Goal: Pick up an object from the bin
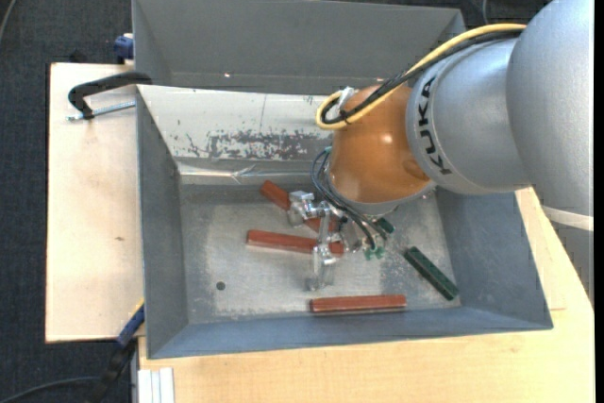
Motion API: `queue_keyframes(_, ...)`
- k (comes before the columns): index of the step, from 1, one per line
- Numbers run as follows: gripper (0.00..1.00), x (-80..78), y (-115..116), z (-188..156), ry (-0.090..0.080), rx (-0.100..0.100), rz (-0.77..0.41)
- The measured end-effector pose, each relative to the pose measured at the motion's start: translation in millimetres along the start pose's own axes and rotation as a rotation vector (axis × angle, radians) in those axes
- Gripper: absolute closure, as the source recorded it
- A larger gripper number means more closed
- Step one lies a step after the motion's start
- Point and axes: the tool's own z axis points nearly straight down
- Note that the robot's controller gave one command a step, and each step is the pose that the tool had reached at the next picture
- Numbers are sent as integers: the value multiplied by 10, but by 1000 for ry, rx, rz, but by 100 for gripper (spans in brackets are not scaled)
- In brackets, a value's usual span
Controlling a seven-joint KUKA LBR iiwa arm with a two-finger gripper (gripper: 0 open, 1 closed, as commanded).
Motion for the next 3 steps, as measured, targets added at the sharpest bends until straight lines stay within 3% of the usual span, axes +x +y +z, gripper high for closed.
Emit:
queue_keyframes(1, 100, 4, 0, 8, 1, 0, 0)
queue_keyframes(2, 100, -45, -51, -1280, -9, 2, 8)
queue_keyframes(3, 100, 173, -449, -2361, -7, 4, -313)
